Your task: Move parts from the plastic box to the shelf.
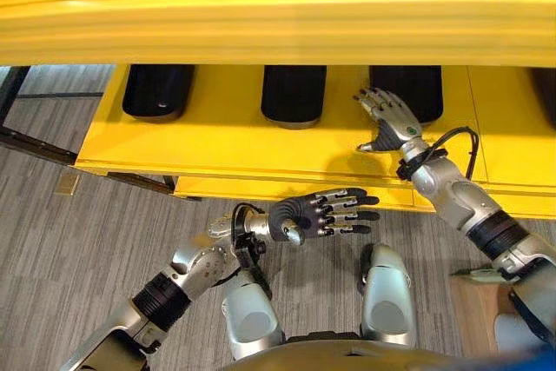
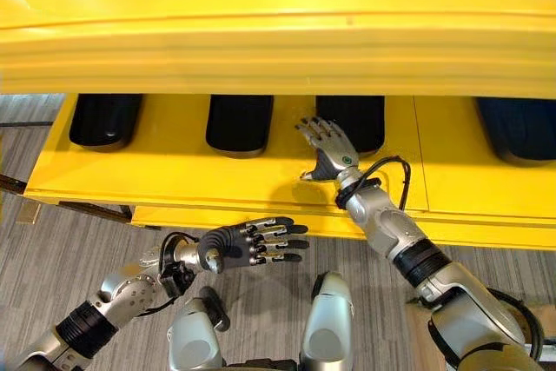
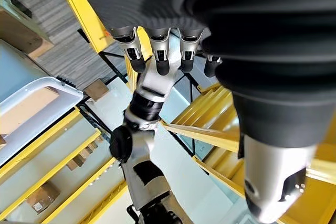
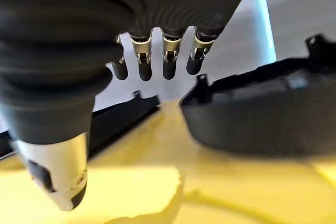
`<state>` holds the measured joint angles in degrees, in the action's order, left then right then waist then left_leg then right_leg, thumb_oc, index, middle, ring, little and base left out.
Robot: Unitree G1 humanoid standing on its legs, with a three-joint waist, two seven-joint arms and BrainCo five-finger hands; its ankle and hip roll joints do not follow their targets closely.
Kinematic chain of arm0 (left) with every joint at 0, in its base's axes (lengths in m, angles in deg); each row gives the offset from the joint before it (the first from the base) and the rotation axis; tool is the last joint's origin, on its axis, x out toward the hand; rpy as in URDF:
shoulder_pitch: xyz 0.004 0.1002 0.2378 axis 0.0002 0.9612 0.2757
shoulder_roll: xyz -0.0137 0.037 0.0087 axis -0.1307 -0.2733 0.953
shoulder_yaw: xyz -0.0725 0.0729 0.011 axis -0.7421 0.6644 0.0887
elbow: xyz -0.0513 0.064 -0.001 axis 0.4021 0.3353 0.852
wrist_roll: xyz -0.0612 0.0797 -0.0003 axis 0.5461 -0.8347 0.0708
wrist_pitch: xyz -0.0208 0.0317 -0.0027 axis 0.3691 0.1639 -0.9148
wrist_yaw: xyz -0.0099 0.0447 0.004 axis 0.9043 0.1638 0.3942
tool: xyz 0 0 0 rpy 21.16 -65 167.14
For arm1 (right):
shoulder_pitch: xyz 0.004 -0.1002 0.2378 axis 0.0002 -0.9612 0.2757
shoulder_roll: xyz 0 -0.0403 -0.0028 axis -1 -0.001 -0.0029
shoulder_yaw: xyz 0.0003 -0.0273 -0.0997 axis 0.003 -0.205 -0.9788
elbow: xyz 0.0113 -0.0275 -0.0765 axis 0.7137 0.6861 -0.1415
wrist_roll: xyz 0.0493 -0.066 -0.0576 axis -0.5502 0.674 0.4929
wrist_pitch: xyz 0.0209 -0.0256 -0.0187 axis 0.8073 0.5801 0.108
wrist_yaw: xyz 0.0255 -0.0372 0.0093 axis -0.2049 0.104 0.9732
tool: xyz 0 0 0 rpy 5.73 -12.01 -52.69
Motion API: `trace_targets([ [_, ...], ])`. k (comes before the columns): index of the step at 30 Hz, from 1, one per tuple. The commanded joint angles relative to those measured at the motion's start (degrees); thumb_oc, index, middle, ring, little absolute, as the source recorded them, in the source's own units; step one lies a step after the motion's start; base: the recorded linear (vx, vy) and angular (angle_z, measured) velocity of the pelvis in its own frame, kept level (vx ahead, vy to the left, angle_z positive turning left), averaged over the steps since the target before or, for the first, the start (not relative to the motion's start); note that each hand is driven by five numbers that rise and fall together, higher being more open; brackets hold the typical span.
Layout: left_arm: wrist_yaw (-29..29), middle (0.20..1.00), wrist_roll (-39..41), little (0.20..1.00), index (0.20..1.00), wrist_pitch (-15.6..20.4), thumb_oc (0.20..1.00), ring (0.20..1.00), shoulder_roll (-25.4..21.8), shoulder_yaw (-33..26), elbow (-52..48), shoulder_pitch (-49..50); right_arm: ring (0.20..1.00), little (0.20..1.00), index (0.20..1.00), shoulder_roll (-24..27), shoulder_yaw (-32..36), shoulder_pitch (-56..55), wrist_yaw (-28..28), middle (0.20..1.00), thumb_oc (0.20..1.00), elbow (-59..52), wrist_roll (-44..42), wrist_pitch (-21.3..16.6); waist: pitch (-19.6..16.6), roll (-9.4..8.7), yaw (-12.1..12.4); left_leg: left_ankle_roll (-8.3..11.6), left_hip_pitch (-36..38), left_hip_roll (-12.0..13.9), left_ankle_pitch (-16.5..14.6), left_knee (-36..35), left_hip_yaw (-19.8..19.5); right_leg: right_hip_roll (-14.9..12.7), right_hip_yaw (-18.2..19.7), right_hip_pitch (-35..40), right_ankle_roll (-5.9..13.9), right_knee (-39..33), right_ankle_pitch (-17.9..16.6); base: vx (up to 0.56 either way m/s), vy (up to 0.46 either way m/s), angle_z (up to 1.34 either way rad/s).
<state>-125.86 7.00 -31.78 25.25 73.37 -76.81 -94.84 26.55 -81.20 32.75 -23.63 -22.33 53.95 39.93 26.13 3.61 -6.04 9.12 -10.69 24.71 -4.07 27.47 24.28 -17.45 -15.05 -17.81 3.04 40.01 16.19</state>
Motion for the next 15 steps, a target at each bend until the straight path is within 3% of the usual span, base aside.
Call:
trace_targets([
  [1, 0.13, 1.0, 3.26, 1.0, 1.0, 3.62, 1.0, 1.0, -0.2, -0.5, -6.1, 2.02, 1.0, 1.0, 1.0, -1.04, 4.35, 0.12, -8.61, 1.0, 1.0, -5.16, 3.8, -4.48, -0.95, -0.24, -0.6, -3.5, -0.62, 0.34, -0.48, 2.49, 1.79, -1.31, 1.22, 5.93, 2.33, 2.1, 1.13, 0.01, 0.039, -0.06],
  [7, 0.51, 1.0, 4.07, 1.0, 1.0, 5.75, 1.0, 1.0, -0.03, -1.18, -7.13, 4.42, 1.0, 1.0, 1.0, -2.18, 6.65, -4.25, -13.98, 1.0, 1.0, -9.06, 3.23, -5.67, -1.76, 0.18, -1.96, -3.46, 1.31, -0.09, 0.2, 0.31, 3.4, -0.41, 1.54, 7.13, 2.29, -1.13, 0.33, 0.02, 0.056, -0.13],
  [11, 1.34, 1.0, 4.39, 1.0, 1.0, 6.82, 1.0, 1.0, 0.45, -2.76, -7.38, 6.41, 1.0, 1.0, 1.0, -1.32, 9.43, -9.31, -12.85, 1.0, 1.0, -13.22, -2.99, -8.22, -2.72, 0.03, -3.34, -2.96, 3.36, -0.46, 2.02, -3.34, 4.43, 0.85, 2.29, 8.13, 2.62, -5.78, -1.45, 0.02, 0.036, -0.18],
  [12, 2.6, 1.0, 4.5, 1.0, 1.0, 7.04, 1.0, 1.0, 1.44, -4.12, -6.91, 8.41, 1.0, 1.0, 1.0, -0.86, 11.88, -14.48, -11.79, 1.0, 1.0, -15.73, -6.36, -10.73, -3.36, -0.2, -4.23, -2.87, 4.76, -0.8, 2.76, -5.95, 4.8, 1.3, 2.64, 8.72, 2.82, -8.62, -2.67, 0.02, 0.021, -0.21],
  [15, 4.9, 1.0, 8.19, 1.0, 1.0, 7.73, 1.0, 1.0, 3.4, -7.14, -5.61, 11.77, 1.0, 1.0, 1.0, -1.02, 15.71, -22.34, -9.48, 1.0, 1.0, -19.34, -11.44, -13.41, -4.3, -0.59, -5.0, -2.73, 6.94, -1.48, 3.75, -9.76, 4.88, 1.66, 3.24, 9.87, 3.11, -12.99, -4.6, 0.01, 0.008, -0.18],
])
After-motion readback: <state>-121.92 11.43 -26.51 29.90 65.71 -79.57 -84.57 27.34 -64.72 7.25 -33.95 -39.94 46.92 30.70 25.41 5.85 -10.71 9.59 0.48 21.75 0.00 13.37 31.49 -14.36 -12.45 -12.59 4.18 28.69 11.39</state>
